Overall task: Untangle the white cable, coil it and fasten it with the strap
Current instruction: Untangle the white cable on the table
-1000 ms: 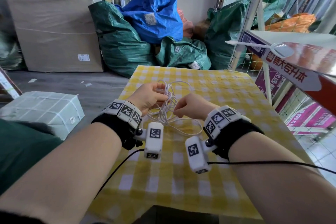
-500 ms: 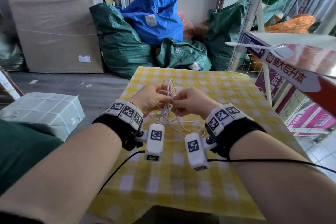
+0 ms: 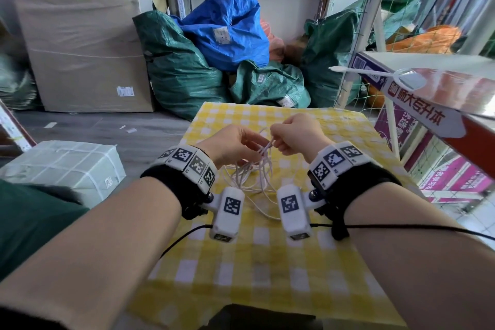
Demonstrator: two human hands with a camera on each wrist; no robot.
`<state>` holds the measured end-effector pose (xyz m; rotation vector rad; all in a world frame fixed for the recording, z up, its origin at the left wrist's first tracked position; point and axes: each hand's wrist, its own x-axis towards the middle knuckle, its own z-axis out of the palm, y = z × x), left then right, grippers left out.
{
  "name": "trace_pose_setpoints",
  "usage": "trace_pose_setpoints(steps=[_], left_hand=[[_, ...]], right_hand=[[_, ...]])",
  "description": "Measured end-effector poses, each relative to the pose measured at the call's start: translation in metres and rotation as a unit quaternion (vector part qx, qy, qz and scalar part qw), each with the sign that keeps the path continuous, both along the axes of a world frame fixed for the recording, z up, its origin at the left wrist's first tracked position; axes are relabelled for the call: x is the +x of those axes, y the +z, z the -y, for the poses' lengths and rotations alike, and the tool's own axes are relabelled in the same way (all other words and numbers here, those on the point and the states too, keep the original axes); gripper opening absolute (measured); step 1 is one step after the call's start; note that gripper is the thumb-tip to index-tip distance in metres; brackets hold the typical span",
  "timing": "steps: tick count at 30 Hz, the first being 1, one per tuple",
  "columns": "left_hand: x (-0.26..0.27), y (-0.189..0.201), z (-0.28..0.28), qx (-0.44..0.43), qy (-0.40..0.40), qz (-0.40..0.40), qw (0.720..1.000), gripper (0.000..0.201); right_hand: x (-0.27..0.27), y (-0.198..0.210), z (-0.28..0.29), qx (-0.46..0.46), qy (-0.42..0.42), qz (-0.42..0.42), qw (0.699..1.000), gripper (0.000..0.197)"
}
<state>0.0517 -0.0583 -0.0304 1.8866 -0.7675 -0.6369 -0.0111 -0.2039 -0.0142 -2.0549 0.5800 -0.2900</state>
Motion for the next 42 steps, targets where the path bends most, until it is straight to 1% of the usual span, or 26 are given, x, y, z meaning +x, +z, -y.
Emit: trace_pose_setpoints(steps=[2,5,8,10,12,15,17,20,22,24,25,27,32,35,37,40,42], left_hand=[[0.003,0.001,0.001,0.016,0.023,0.034,0.999,0.034],[0.013,0.003,0.000,0.023,0.078,0.080,0.993,0.037],[0.024,0.006,-0.002,0.042,0.122,0.167,0.978,0.036],[0.029,0.009,-0.004,0.060,0.139,0.230,0.961,0.033],[0.032,0.012,-0.005,0.064,0.151,0.265,0.950,0.031],[0.034,0.013,-0.007,0.098,0.160,0.302,0.935,0.030],[0.035,0.012,-0.011,0.122,0.169,0.313,0.927,0.029],[0.034,0.011,-0.016,0.137,0.168,0.317,0.923,0.027],[0.033,0.011,-0.018,0.162,0.168,0.333,0.914,0.030],[0.035,0.012,-0.022,0.187,0.177,0.346,0.902,0.029],[0.036,0.012,-0.024,0.195,0.182,0.344,0.900,0.028],[0.037,0.013,-0.025,0.193,0.183,0.325,0.908,0.026],[0.036,0.015,-0.018,0.110,0.176,0.239,0.949,0.024],[0.036,0.015,-0.015,0.061,0.175,0.197,0.963,0.023],[0.035,0.016,-0.015,0.034,0.174,0.175,0.968,0.025],[0.033,0.019,-0.014,-0.004,0.170,0.150,0.974,0.031],[0.030,0.021,-0.013,-0.020,0.166,0.132,0.977,0.034]], right_hand=[[-0.001,0.003,0.004,0.022,-0.028,0.024,0.999,0.017],[-0.001,0.009,0.013,0.033,-0.071,0.061,0.995,0.023],[-0.003,0.018,0.021,0.087,-0.087,0.107,0.987,0.028],[-0.004,0.022,0.023,0.158,-0.082,0.148,0.973,0.026],[-0.006,0.026,0.023,0.217,-0.087,0.180,0.955,0.024],[-0.006,0.029,0.024,0.240,-0.107,0.191,0.946,0.014],[-0.007,0.030,0.026,0.213,-0.117,0.176,0.954,0.013],[-0.009,0.030,0.029,0.145,-0.108,0.156,0.971,0.014],[-0.011,0.031,0.031,0.059,-0.108,0.151,0.981,0.013],[-0.014,0.032,0.034,-0.029,-0.116,0.149,0.982,0.017],[-0.015,0.033,0.036,-0.056,-0.121,0.147,0.980,0.019],[-0.017,0.032,0.040,-0.088,-0.127,0.134,0.979,0.021],[-0.018,0.027,0.042,-0.096,-0.125,0.115,0.981,0.020],[-0.018,0.025,0.041,-0.109,-0.116,0.104,0.982,0.018],[-0.019,0.023,0.041,-0.120,-0.108,0.092,0.983,0.019],[-0.020,0.021,0.039,-0.155,-0.086,0.030,0.984,0.031],[-0.018,0.019,0.035,-0.209,-0.078,-0.010,0.975,0.040]])
